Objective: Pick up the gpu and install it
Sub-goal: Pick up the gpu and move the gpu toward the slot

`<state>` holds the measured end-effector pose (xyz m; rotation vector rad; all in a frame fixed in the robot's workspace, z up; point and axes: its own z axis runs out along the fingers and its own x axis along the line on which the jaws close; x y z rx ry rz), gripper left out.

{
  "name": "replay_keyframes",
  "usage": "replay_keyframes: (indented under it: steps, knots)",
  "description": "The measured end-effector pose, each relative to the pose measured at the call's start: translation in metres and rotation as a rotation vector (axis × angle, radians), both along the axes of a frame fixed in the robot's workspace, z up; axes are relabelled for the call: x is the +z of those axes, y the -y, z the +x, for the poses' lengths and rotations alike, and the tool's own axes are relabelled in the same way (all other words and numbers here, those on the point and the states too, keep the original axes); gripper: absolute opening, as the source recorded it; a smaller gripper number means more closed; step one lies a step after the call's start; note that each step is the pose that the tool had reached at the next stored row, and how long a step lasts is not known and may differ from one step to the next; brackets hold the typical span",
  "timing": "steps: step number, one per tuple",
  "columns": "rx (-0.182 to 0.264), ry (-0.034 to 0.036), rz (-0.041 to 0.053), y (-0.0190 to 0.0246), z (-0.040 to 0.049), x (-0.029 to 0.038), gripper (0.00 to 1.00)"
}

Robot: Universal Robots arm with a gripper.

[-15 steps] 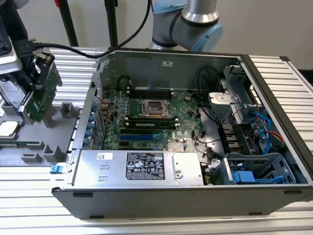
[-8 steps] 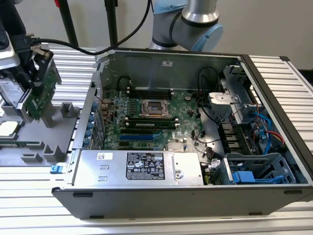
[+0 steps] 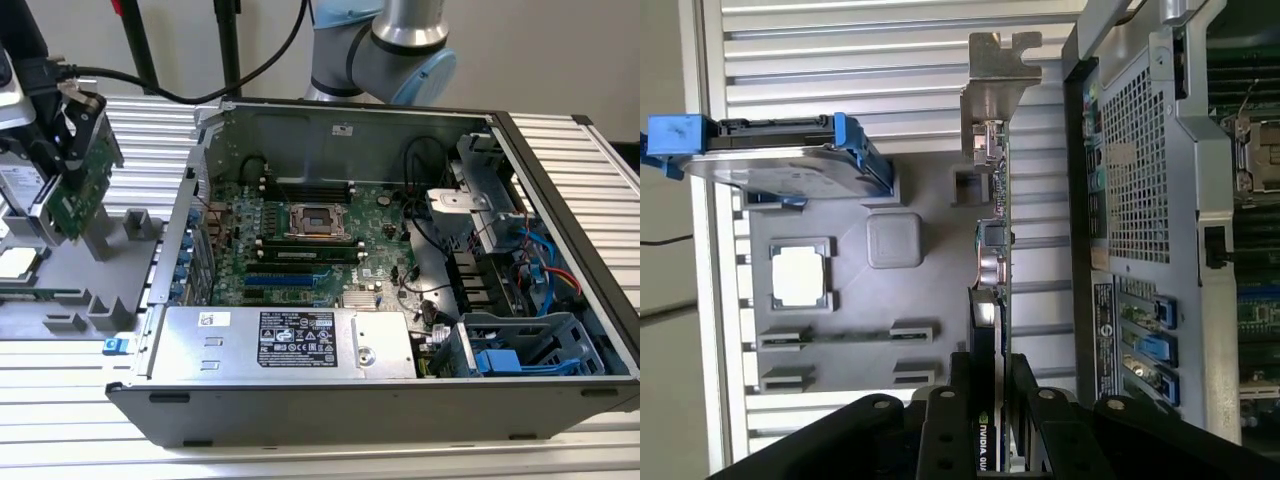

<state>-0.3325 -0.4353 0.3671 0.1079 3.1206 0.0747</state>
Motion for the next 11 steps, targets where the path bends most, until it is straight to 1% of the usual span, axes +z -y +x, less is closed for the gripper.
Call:
replay_keyframes:
  steps: [5,9,11]
  knots:
    - [0.000,0.0000,0.0000,0.0000,0.0000,0.0057,0.00]
    - [0.000,0.0000,0.0000,0.0000,0.0000,0.0081,0.00]
    - [0.000,0.0000,0.0000,0.0000,0.0000,0.0083,0.00]
